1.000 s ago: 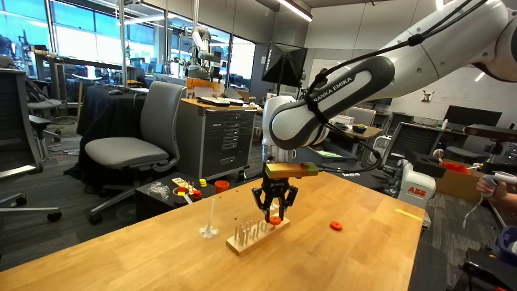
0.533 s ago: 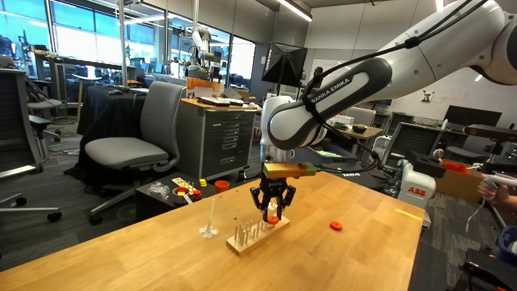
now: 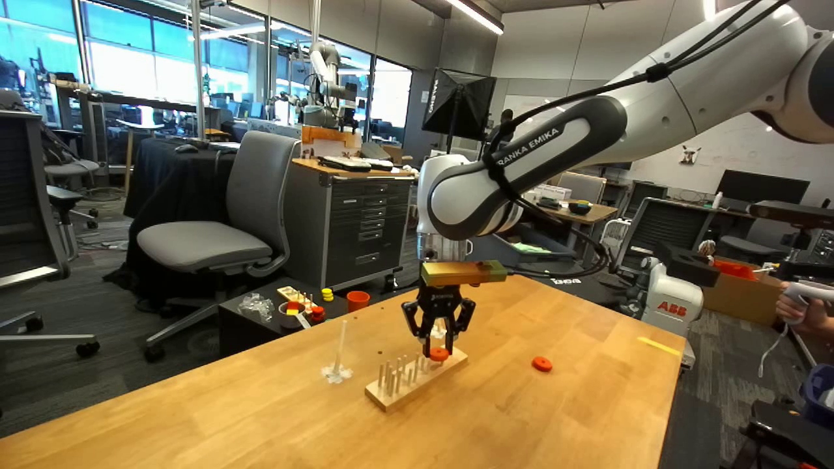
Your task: Pick up an orange disk and place it on a rod on the wooden base
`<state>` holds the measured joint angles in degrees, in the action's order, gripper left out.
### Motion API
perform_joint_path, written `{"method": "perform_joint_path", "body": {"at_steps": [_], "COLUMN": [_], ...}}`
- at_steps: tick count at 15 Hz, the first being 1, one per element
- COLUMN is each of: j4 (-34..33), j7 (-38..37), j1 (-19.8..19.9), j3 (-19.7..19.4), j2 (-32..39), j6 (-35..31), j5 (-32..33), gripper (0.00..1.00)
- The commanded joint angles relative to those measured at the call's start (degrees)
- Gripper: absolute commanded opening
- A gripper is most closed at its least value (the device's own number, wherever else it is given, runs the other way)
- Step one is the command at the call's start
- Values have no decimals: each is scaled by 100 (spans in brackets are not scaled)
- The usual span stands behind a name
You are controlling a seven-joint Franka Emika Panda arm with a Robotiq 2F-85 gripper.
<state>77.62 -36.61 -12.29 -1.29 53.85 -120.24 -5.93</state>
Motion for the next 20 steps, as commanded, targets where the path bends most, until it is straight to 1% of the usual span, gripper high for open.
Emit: {"method": "perform_joint_path", "body": {"at_steps": [1,8,14,20], "j4": [-321,-129,-109,61], "j7": [-104,-60,-36,-41], "j1": [-6,24,75,47], "j3": [-32,-34,-35,-39], "j2": [205,126,146,89], "j6": [246,166,174,84], "j5": [0,-1,-7,14], "gripper": [18,18,18,18]}}
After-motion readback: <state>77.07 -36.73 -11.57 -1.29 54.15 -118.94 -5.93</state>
